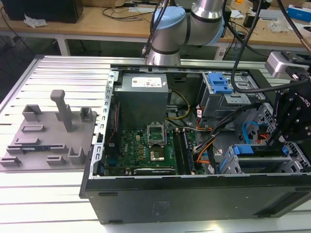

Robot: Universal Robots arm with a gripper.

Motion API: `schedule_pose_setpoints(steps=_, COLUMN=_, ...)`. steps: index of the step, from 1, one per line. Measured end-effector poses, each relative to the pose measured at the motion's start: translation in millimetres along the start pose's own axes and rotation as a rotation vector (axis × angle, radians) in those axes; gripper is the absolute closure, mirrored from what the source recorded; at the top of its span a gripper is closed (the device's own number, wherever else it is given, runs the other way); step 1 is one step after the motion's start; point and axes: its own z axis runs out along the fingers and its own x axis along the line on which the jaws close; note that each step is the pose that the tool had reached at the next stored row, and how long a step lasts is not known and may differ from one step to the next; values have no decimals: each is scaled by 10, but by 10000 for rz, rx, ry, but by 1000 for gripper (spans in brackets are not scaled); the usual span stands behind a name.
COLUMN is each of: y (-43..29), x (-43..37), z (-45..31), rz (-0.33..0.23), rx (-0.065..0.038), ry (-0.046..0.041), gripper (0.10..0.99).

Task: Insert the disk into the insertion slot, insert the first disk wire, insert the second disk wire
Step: 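Insert the first disk wire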

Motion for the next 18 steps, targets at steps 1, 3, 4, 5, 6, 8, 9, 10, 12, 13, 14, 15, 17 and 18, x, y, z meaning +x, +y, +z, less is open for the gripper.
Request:
schedule_pose_setpoints(steps=1, y=0, x=0, z=5, rz=0, rx=1, ry=1, gripper=922)
schedule_pose_setpoints(steps=3, y=0, x=-1, z=11, rz=0, rx=0, ry=3, gripper=922)
schedule_pose_setpoints(steps=4, y=0, x=-1, z=13, rz=0, rx=0, ry=2, gripper=922)
schedule_pose_setpoints(steps=5, y=0, x=-2, z=16, rz=0, rx=0, ry=-1, gripper=922)
schedule_pose_setpoints(steps=6, y=0, x=-2, z=16, rz=0, rx=0, ry=-2, gripper=922)
schedule_pose_setpoints(steps=8, y=-1, x=-2, z=16, rz=0, rx=0, ry=-1, gripper=922)
schedule_pose_setpoints(steps=9, y=0, x=-2, z=16, rz=0, rx=0, ry=-1, gripper=922)
schedule_pose_setpoints(steps=10, y=-1, x=-1, z=13, rz=0, rx=-1, ry=-3, gripper=922)
schedule_pose_setpoints(steps=12, y=1, x=2, z=-23, rz=0, rx=-2, ry=-12, gripper=922)
schedule_pose_setpoints(steps=13, y=2, x=7, z=-76, rz=1, rx=0, ry=-1, gripper=922)
schedule_pose_setpoints(steps=14, y=4, x=11, z=-123, rz=1, rx=-1, ry=-2, gripper=922)
schedule_pose_setpoints(steps=15, y=4, x=15, z=-163, rz=0, rx=0, ry=0, gripper=922)
schedule_pose_setpoints(steps=17, y=9, x=23, z=-296, rz=1, rx=1, ry=2, gripper=922)
schedule_pose_setpoints(steps=18, y=9, x=23, z=-313, rz=0, rx=0, ry=0, gripper=922)
